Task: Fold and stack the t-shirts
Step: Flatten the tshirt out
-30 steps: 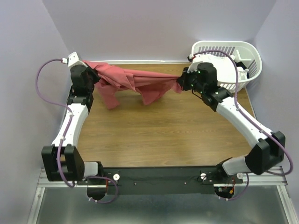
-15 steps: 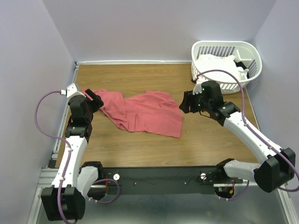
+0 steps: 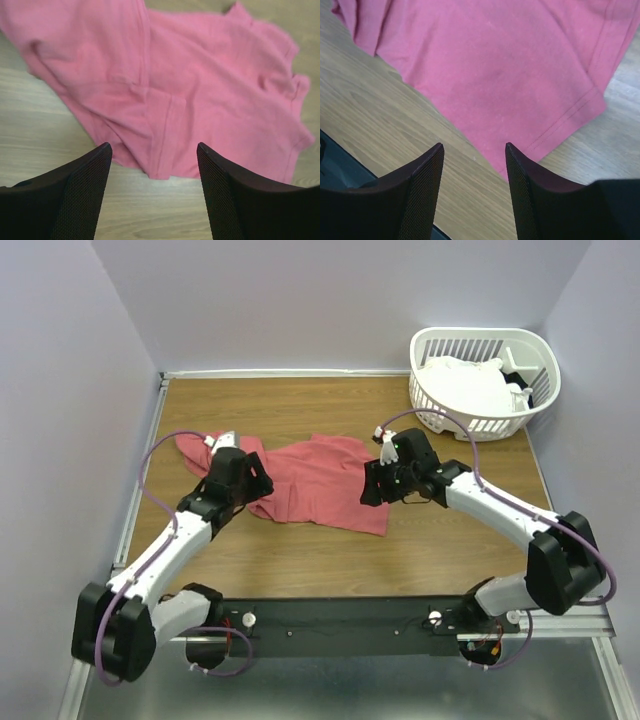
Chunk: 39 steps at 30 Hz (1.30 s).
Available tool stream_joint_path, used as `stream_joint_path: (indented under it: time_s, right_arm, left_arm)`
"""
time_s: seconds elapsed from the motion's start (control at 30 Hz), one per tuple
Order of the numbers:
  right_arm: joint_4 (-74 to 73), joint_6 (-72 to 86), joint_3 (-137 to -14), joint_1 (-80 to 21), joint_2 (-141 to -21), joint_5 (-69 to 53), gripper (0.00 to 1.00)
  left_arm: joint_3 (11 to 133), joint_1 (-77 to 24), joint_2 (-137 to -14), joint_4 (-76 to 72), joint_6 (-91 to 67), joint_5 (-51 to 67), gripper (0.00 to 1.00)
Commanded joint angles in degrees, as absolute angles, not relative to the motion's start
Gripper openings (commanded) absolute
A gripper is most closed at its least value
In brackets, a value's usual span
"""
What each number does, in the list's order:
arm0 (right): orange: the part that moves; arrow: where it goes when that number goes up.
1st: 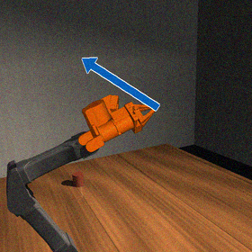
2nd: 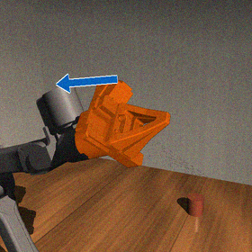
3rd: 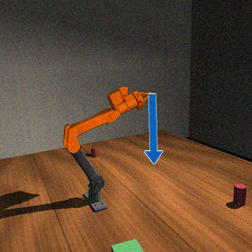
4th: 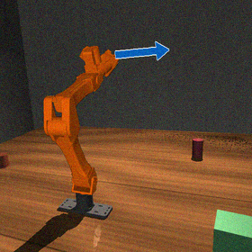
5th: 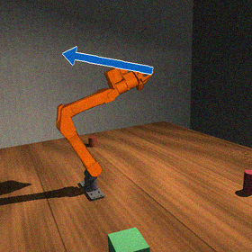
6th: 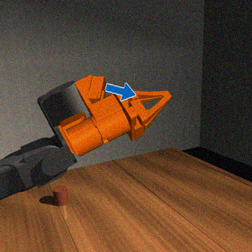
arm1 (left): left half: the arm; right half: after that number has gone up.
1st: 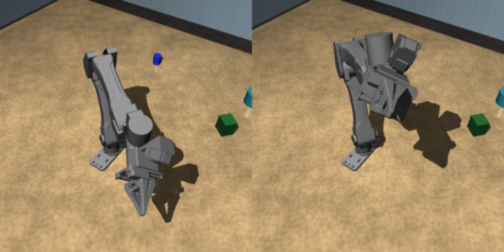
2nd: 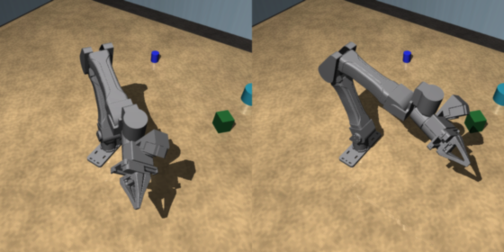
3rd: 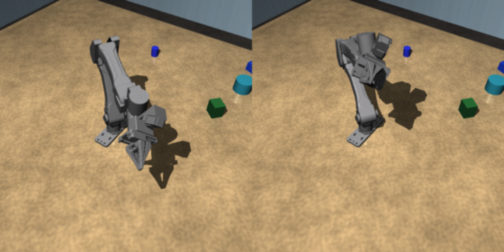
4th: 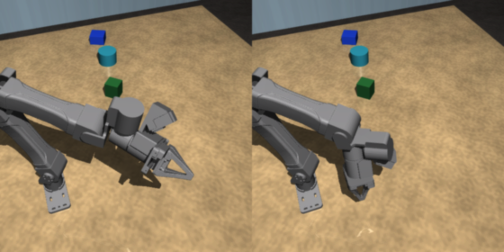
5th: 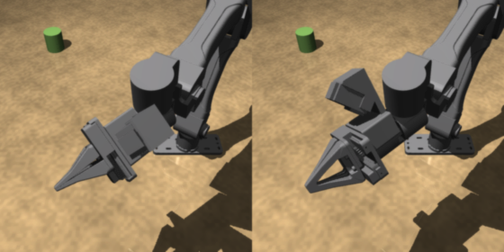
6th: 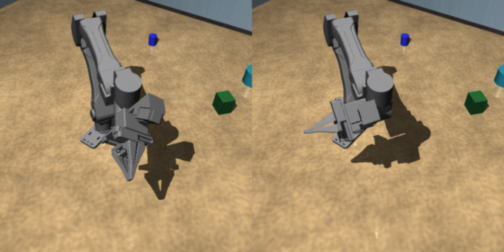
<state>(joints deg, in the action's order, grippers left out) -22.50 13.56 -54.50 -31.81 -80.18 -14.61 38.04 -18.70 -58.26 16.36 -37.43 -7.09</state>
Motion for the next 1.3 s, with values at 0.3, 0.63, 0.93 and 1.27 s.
stream_joint_path:
  time_s: [0.3,0.63,0.93,1.27]
  right_arm:
    - [-12.48,17.58,-52.21,-35.86,-89.73,-15.73,0.59]
    - [-9.32,17.14,-50.80,-36.04,-93.16,-14.94,0.59]
    - [-8.00,16.96,-49.92,-36.04,-95.27,-16.08,0.60]
    - [-7.56,17.05,-49.05,-36.04,-96.50,-11.71,0.60]
  left_arm:
    - [35.16,-24.87,-68.71,13.27,-50.45,-15.29,0.57]
    - [36.91,-26.81,-77.07,12.31,-50.45,-18.10,0.50]
    - [38.49,-29.00,-81.12,13.01,-50.36,-18.90,0.50]
    - [40.25,-29.97,-79.46,18.09,-50.98,-23.63,0.14]
